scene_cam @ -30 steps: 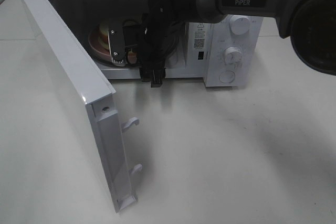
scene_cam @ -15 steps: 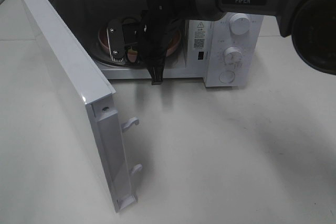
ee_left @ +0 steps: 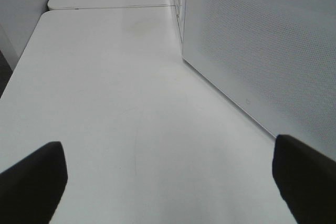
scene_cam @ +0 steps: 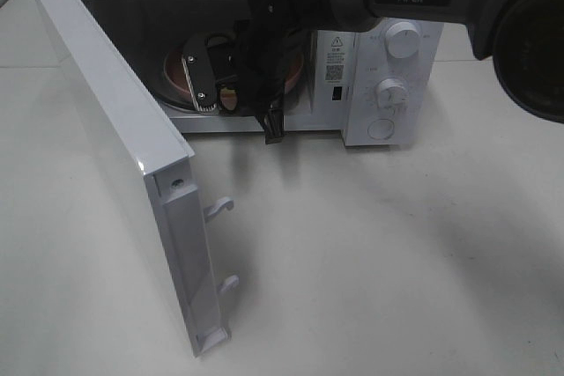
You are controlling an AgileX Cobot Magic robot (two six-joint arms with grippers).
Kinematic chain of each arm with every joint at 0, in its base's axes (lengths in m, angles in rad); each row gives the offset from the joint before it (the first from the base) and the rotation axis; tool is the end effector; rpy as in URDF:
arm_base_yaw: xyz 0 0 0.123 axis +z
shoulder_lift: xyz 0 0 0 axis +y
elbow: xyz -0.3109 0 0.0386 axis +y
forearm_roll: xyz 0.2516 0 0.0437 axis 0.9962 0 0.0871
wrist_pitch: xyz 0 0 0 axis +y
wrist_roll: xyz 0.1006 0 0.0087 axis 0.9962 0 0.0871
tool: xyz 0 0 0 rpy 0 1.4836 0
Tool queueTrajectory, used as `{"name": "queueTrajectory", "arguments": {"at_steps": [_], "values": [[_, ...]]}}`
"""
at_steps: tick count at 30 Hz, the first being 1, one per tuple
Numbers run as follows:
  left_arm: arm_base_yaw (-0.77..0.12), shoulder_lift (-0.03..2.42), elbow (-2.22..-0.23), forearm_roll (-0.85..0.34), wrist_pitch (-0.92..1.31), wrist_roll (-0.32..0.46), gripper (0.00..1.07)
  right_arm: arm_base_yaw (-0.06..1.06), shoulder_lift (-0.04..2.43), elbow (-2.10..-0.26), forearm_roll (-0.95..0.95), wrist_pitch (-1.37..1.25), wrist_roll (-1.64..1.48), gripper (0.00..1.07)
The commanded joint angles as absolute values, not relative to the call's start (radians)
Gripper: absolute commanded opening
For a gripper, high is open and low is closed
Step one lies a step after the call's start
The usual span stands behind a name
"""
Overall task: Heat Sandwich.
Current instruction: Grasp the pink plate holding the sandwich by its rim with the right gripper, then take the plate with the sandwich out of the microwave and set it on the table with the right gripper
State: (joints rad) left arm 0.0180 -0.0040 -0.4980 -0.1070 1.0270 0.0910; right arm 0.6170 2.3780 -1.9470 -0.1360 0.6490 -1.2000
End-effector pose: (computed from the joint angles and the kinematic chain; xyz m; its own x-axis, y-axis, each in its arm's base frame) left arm -0.0202 -0.0096 0.2772 -0.4190 0.0278 -0.9076 0.0798 0.9968 -0.0063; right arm 0.4562 0.3134 0.1606 0.3449 -0.9355 -0.0765 -0.7978 -0.2492 -0.5490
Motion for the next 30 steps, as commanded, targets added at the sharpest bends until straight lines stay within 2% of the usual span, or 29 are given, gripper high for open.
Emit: {"name": "queueTrajectory", "arguments": {"at_steps": [1,15,30], "values": [[0.021,-0.032,-0.494,-0.108,1.027,0.09,1.03,0.62,2.37,-1.942,-0.12,0.703,-1.241,0.0],[0.021,-0.032,-0.494,-0.108,1.027,0.09,1.03,0.617,2.279,-1.907,-0.069,0.74,-1.411,0.0],[0.021,-0.032,-0.494,-0.108,1.027,0.09,1.03,0.617,2.085,-1.611,-0.069,0.63,-1.548,0.0]]}}
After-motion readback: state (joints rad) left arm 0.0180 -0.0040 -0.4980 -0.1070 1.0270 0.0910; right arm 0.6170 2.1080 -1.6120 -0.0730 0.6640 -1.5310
